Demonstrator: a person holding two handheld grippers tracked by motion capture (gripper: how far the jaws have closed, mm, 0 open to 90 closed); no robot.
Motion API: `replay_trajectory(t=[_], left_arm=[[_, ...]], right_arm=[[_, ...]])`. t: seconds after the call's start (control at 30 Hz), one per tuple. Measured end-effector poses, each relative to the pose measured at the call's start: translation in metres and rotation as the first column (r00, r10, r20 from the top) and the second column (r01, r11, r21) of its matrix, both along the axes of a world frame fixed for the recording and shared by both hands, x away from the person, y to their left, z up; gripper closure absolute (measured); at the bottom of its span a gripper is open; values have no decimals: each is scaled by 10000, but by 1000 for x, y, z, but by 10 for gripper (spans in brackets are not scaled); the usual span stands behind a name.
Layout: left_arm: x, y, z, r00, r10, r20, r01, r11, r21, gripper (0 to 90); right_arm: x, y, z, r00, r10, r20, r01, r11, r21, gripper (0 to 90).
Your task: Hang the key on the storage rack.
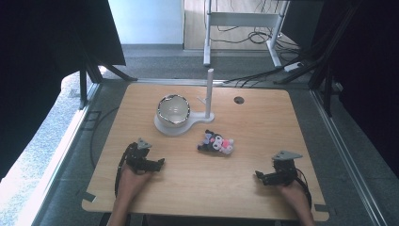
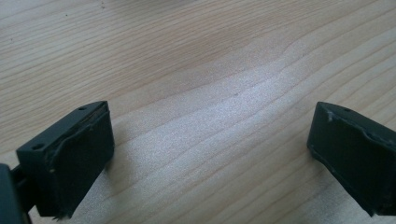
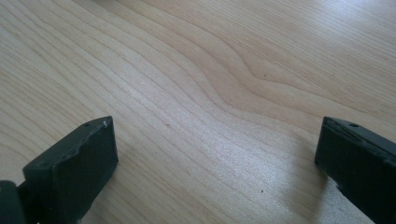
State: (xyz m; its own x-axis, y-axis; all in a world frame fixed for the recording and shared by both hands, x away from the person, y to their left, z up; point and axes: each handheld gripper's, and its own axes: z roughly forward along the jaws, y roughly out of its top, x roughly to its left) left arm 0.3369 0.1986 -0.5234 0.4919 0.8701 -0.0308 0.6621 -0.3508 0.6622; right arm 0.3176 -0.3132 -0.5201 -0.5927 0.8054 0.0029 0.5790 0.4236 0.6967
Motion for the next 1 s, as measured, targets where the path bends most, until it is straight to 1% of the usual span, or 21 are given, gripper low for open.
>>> replay_trajectory(t=[0.7,1.0], left_arm=[[0,0,0,10000,4,-3,-4,10000,-2,5],[0,0,0,10000,3,-4,-3,10000,-1,5]], right_arm=[[1,0,0,10000,29,-5,-29,10000,-2,0],[2,1,2,9999,6,-140,-7,10000,-86,0]])
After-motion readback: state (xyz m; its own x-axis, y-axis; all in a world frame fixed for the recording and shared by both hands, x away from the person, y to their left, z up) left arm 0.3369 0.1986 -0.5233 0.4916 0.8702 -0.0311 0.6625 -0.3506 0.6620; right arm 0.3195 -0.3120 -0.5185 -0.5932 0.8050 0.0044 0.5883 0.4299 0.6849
